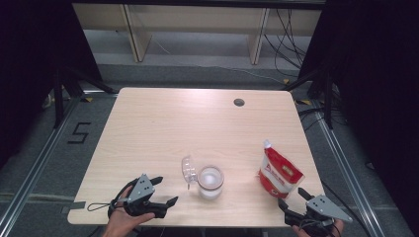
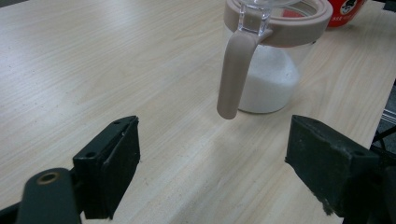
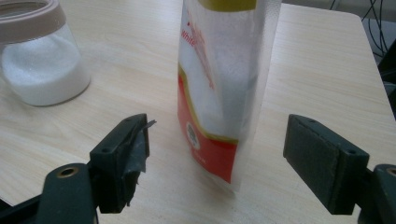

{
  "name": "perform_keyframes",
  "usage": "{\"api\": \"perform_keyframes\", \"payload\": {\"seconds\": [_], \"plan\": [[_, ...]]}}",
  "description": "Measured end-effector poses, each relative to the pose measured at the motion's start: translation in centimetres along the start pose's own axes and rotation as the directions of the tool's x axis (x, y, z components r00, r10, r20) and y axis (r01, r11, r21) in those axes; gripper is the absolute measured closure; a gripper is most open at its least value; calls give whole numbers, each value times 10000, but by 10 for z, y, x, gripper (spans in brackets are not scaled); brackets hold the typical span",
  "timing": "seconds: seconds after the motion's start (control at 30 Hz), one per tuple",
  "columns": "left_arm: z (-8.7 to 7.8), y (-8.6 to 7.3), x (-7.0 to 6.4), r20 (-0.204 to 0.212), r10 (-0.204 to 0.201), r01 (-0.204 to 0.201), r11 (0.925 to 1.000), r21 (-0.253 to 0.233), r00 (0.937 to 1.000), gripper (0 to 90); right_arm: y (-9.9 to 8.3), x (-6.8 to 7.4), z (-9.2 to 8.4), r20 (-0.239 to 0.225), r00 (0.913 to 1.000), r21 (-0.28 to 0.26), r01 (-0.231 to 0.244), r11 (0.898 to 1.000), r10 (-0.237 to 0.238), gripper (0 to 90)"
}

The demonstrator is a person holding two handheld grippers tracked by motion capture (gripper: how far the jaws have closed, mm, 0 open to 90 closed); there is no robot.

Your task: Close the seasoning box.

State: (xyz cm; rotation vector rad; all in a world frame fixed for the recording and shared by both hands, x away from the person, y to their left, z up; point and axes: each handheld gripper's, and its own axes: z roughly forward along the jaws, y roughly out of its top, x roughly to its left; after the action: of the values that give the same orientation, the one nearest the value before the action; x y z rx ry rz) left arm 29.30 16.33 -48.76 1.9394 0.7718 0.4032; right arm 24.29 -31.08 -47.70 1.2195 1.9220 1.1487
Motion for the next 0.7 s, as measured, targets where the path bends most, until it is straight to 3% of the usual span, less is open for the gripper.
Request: {"api": "perform_keyframes", "payload": {"seconds": [0.07, 0.17, 0.23, 0.27, 0.33, 0.37, 0.47, 0.53, 0.6, 0.63, 0.7], "plan": [[-1, 0, 1, -131, -10, 12, 9999, 103, 9999, 177, 0, 1, 1, -15, 9997, 74, -238, 9997, 238, 231], [-3, -1, 0, -198, -135, 135, 9999, 37, 9997, 179, 1, 3, 2, -111, 9998, 227, -167, 9996, 169, 236], [-5, 0, 1, -247, 16, -15, 10000, 59, 9997, 183, 2, 4, 2, -35, 9999, 237, -162, 9996, 162, 234], [-5, 0, 1, -273, -144, 148, 9998, 151, 9995, 184, 2, 4, 2, -19, 9999, 232, -159, 9996, 160, 233], [-6, 1, 2, -325, 99, -94, 9998, 153, 9994, 184, 2, 4, 2, 39, 10000, 183, -20, 9998, 19, 235], [-5, 0, 1, -273, -160, 161, 9999, 33, 9995, 190, 2, 4, 2, 103, 9999, 128, 49, 9999, -51, 235], [-6, 2, 0, -322, -181, 180, 9998, -39, 9993, 222, 2, 4, 2, 81, 10000, 72, -44, 10000, 43, 235], [-6, 4, -1, -438, -190, 188, 9998, -45, 9989, 273, 2, 4, 2, 109, 9999, 112, -29, 9999, 27, 235], [-7, 6, -1, -470, 84, -86, 10000, -45, 9989, 377, 2, 4, 2, 111, 9999, 167, 11, 9999, -13, 238], [-7, 6, -4, -567, -109, 100, 9998, -162, 9983, 425, 2, 5, 2, 35, 9999, 254, -164, 9995, 163, 245], [-10, 7, -6, -456, 117, -128, 9996, -242, 9989, 579, 2, 6, 2, 3, 9999, 261, -150, 9995, 150, 247]]}}
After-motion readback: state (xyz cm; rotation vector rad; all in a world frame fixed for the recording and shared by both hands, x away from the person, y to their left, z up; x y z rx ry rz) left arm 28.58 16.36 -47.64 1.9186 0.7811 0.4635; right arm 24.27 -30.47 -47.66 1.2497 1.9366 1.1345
